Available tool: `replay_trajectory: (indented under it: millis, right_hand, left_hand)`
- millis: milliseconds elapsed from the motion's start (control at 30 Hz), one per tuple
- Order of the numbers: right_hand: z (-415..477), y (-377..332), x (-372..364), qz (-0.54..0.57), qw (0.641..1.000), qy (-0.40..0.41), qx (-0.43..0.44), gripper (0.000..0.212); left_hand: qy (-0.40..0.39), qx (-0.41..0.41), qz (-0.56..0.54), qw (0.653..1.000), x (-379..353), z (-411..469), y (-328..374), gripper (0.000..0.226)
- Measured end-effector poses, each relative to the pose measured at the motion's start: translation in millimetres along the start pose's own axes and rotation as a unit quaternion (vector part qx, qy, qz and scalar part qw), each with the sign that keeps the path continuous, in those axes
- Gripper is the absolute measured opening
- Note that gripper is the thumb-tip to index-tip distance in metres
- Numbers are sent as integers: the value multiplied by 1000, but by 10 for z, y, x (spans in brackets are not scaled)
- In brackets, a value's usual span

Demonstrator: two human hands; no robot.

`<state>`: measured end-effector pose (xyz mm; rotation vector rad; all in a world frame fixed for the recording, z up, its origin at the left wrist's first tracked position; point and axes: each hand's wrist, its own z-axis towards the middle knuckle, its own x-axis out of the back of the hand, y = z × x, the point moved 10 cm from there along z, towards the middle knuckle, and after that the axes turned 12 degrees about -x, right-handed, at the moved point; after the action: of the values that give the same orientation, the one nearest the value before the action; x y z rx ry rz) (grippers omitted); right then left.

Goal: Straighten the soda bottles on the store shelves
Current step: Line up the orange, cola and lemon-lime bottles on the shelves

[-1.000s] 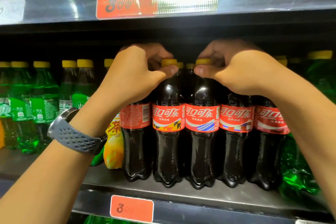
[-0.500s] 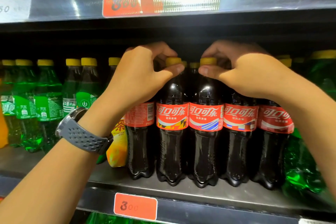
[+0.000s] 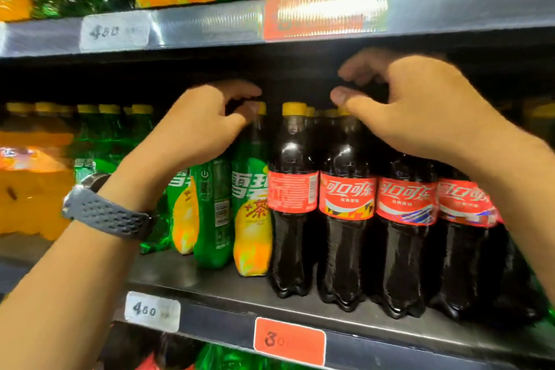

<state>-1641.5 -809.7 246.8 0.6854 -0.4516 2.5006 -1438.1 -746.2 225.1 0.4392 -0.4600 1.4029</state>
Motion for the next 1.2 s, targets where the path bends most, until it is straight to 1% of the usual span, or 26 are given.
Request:
replay_trajectory:
  millis: [33,100,200,233,300,400,533,667,833,900,967,1033,1100,1167,1200]
  right_hand:
    - [24,-126,-81,-2,1000,-7,10,38]
    - [79,-304,-267,-13,999,-26,14,43]
    - [151,-405,-546,-59,996,-59,-20,51]
    - [161,-425,-591,-76,995,-56,-31,52]
    - [180,-448,-607,-104,993,-24,-42,51]
    - [191,-431,-609,-121,991,-6,-49,53]
    - [198,-353,-601,-83,994,-38,-63,44]
    - [178,-333,-633,-47,995,-70,-48,36]
    - [160,-350,-647,-29,995,-96,-4,20]
    - [130,-349,-662,-35,993,-114,8,18]
    - [129,-340,-635,-23,994,-110,3,25]
    - [163,-302,-589,-5,996,-89,-25,38]
    - [202,-271,-573,-19,996,-70,-55,46]
    - [212,-266,-575,-39,995,-66,-68,44]
    - [209,-273,-579,-41,994,-67,-71,40]
  left_hand:
    - [-14,-3,-2,1000,-39,-19,-52,29]
    - [-15,-17,-17,1000,-57,-28,-115,29]
    - [-10,-57,-19,998,-71,20,-106,33]
    - [-11,-65,-18,998,-88,39,-97,34]
    - [-1,-72,-28,997,-121,58,-86,29]
    - [24,-55,-70,996,-162,25,-133,21]
    - [57,-38,-119,991,-185,8,-176,15]
    - [77,-22,-146,986,-185,22,-185,13]
    - [70,-21,-137,988,-181,23,-177,15]
    - [66,-26,-129,989,-163,4,-176,19]
    - [59,-39,-122,990,-146,6,-161,21]
    - [42,-53,-114,991,-150,31,-160,23]
    - [25,-64,-121,990,-140,67,-193,32]
    - [32,-77,-142,986,-96,104,-227,40]
    - [37,-86,-145,985,-74,126,-252,38]
